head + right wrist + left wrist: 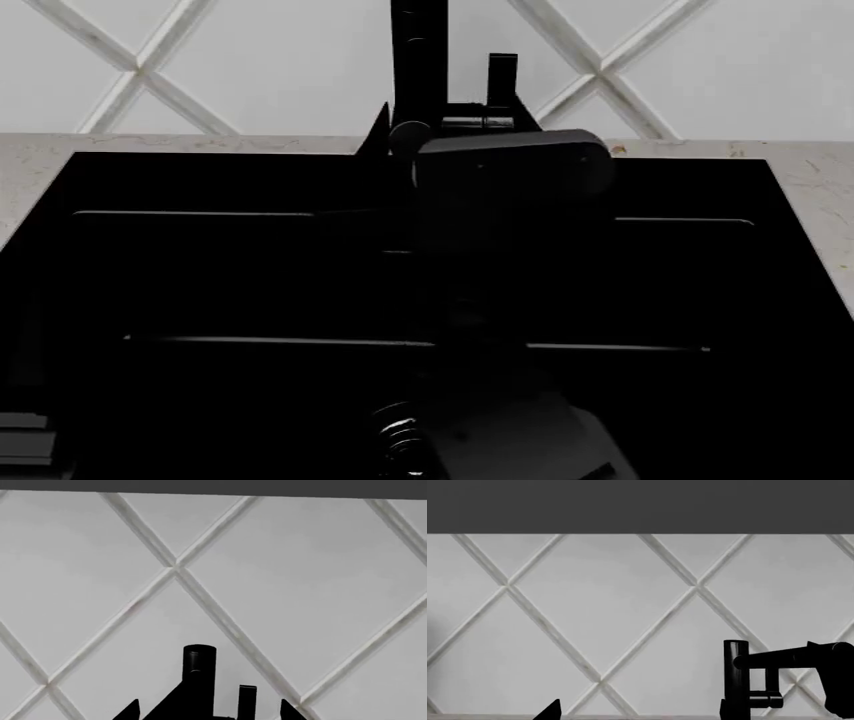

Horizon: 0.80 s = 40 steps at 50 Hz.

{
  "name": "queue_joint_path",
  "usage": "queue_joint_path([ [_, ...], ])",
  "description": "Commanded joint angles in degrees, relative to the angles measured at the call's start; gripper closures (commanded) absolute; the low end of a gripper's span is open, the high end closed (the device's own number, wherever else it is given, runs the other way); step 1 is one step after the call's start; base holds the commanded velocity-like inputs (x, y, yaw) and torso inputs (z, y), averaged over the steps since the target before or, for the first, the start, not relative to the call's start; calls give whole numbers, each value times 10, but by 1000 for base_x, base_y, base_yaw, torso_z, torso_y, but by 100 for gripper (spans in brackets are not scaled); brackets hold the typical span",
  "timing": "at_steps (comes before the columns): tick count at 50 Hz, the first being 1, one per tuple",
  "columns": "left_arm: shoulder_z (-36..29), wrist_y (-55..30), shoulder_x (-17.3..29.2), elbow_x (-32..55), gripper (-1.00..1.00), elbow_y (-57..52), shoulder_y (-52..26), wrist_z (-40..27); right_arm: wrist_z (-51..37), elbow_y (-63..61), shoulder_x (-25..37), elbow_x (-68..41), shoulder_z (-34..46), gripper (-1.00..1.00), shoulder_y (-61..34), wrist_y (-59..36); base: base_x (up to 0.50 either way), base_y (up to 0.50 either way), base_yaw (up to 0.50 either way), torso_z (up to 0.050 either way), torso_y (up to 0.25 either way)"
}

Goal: Turn the sink spout to the right.

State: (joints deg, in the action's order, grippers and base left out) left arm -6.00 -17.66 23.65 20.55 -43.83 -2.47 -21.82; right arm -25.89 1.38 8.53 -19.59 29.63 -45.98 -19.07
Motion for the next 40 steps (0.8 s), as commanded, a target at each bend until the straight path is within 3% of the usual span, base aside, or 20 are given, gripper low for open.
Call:
queue_joint_path([
  [1, -3, 1, 2, 1, -100, 2, 0, 0, -12, -19, 12, -1, -2, -100, 5, -7, 0, 0, 0, 0, 0],
  [40, -11, 4, 7, 0, -100, 4, -2, -4, -28, -23, 42, -8, -13, -100, 6, -16, 0, 0, 0, 0, 0],
])
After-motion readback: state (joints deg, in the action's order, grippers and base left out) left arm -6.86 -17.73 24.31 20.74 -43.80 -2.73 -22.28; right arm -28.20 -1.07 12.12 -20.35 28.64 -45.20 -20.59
